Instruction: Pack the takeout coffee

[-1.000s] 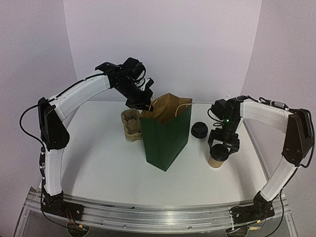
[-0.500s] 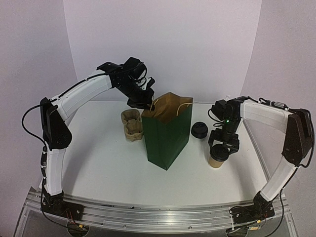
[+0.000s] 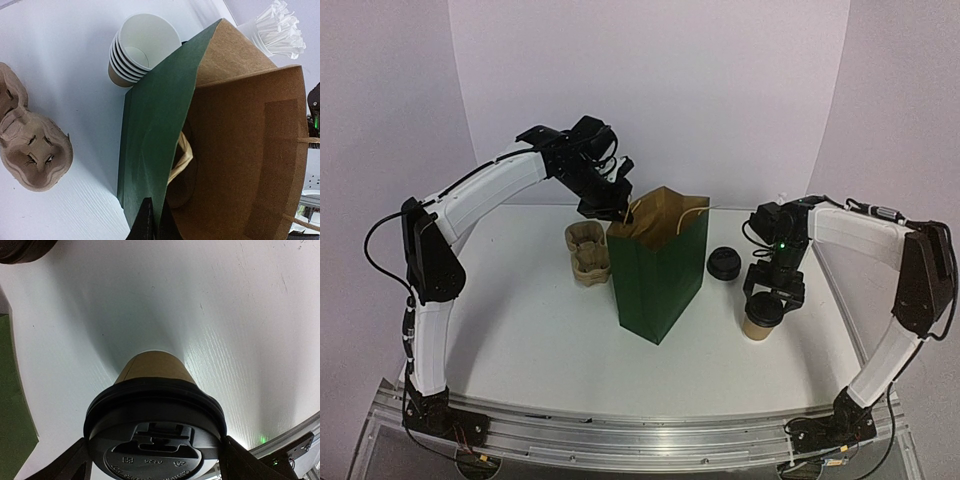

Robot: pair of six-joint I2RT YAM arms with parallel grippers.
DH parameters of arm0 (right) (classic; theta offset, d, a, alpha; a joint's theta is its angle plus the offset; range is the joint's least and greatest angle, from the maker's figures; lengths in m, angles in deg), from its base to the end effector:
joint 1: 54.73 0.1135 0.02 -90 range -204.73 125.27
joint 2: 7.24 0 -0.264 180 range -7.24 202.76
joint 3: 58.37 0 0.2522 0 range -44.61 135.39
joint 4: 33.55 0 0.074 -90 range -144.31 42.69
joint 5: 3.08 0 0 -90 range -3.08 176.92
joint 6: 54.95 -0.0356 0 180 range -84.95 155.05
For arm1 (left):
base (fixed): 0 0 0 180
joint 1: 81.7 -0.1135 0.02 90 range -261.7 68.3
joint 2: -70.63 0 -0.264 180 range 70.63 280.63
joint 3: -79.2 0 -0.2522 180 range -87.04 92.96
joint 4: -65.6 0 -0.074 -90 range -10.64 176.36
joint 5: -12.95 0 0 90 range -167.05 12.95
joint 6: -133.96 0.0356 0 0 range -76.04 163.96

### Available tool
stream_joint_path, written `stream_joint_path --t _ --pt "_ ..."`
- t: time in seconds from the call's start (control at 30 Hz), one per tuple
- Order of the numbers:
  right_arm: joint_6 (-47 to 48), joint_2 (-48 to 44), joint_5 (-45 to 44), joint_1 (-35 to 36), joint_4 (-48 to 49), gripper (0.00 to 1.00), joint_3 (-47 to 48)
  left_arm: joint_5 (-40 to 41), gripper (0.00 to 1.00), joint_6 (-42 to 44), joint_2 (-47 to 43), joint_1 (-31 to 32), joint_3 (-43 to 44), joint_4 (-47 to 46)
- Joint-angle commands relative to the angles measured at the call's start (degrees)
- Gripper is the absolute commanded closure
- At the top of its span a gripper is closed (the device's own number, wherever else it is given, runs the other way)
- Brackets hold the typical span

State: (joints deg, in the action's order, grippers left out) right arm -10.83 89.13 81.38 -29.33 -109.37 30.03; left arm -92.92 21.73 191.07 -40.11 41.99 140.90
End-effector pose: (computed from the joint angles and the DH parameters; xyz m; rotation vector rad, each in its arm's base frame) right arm 0.2823 0.1302 0.2321 0.5406 2.9481 -0.0231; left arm 0.3318 -0.3075 0.3506 0.5629 2.5700 -0.7764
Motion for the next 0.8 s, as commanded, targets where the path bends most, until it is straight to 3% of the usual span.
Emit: stream_joint_path --t 0.0,0.77 --pt "0.1 -1.5 0.7 -0.3 0.8 0.15 -1.7 0.1 1.0 1.3 0.2 0.2 2.1 -0.1" --pt "1.5 -2.4 3.2 -0.4 1.9 0.13 -2.7 0.2 1.0 1.4 -0.1 0.2 1.0 -0.7"
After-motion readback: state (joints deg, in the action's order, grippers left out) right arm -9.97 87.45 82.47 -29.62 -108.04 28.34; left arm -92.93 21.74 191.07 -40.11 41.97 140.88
